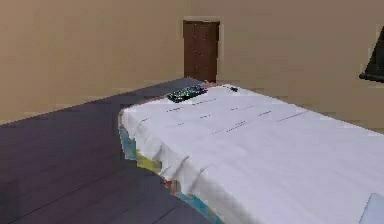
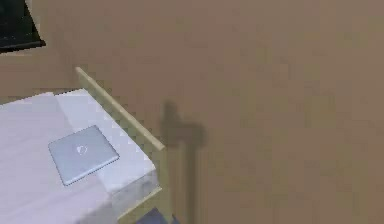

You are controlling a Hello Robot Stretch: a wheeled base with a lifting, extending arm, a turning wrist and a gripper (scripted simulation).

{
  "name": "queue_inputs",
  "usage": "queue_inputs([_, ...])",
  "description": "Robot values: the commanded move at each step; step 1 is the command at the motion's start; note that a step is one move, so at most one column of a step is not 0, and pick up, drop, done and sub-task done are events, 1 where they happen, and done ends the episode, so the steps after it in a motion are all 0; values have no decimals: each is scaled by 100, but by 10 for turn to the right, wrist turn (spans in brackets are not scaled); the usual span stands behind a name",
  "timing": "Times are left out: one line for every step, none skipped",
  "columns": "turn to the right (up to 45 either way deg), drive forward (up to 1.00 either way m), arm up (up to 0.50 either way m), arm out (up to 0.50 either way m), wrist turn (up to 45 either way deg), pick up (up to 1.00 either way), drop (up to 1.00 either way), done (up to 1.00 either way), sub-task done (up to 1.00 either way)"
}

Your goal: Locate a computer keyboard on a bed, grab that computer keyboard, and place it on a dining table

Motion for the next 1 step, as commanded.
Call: queue_inputs([-300,0,0,0,0,0,0,0,0])
